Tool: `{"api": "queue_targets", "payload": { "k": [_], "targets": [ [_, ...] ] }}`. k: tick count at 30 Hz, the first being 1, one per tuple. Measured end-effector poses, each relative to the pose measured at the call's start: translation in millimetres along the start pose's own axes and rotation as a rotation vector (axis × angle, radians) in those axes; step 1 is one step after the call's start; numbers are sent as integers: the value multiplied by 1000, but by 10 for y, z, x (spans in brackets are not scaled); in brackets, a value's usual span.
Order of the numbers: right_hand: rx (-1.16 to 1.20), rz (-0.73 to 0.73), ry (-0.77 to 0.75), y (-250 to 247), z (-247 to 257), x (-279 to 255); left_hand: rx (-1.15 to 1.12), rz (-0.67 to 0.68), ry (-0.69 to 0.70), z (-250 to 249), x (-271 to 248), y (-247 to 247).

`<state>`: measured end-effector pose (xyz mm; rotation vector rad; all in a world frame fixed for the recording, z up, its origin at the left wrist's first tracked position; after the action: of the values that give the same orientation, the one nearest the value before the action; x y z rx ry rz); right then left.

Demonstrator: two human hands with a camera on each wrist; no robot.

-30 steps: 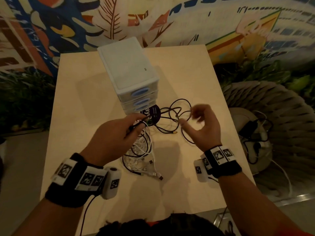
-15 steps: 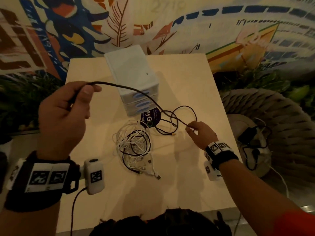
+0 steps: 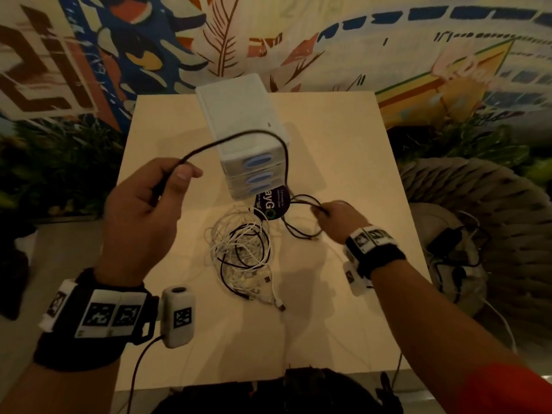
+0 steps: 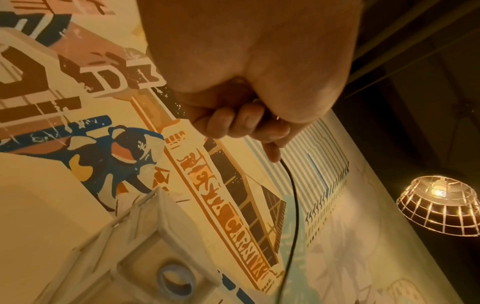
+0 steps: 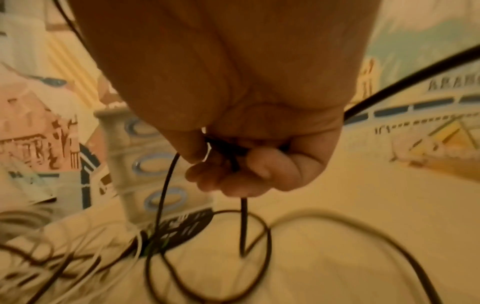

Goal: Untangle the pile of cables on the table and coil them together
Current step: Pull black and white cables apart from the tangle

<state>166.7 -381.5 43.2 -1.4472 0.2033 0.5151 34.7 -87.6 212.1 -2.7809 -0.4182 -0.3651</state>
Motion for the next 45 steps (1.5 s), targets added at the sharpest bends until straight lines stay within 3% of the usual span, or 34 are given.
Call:
{"api": "queue_targets", "payload": {
  "k": [4,6,11,13,17,21,24,29,36,39,41,43,45],
  "targets": [
    [36,-154,87,-206,-401,-447,-93,-51,-6,-10,62,-124],
    [25,-151,94,-330,-423,-687,-129,2,-37,-17,112,-64],
    [-23,-37,23,-582,95,-1144,39,476,-149,48,35,394],
    [-65,-69,-16,-631,366,-1271,74,616,-183,64,-64,598],
    [-206,-165,-72,-698,742,-1442,167,767,-177,109,-234,848],
    [-196,-207,-104,-784,865,-1635,275,846,-178,235,-268,673],
    [1,-296,-64,-770,831,-1789,163,849,-165,280,-318,401],
    [113,-421,95,-406,627,-1906,-107,690,-283,436,-326,23],
    [284,-414,29,197,611,-1930,-289,694,-477,449,-469,-8],
    [291,-402,164,150,610,-1923,-325,693,-525,384,-501,67],
    [242,-261,306,65,551,-1953,-350,671,-554,308,-515,126],
    [157,-210,249,18,490,-2018,-378,661,-572,220,-532,207],
    [210,-289,-2,-32,554,-2118,-414,661,-592,132,-554,304]
  ]
}}
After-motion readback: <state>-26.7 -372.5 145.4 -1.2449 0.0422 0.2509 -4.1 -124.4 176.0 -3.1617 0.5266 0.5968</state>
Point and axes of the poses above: each hand's wrist, its own x-axis towards the middle knuckle, its own y-axis out of the palm, z = x × y, the point moved 1 cm from there along x, towards the middle knuckle, and after that the axes turned 14 degrees about -x, right-handed, at the moved point
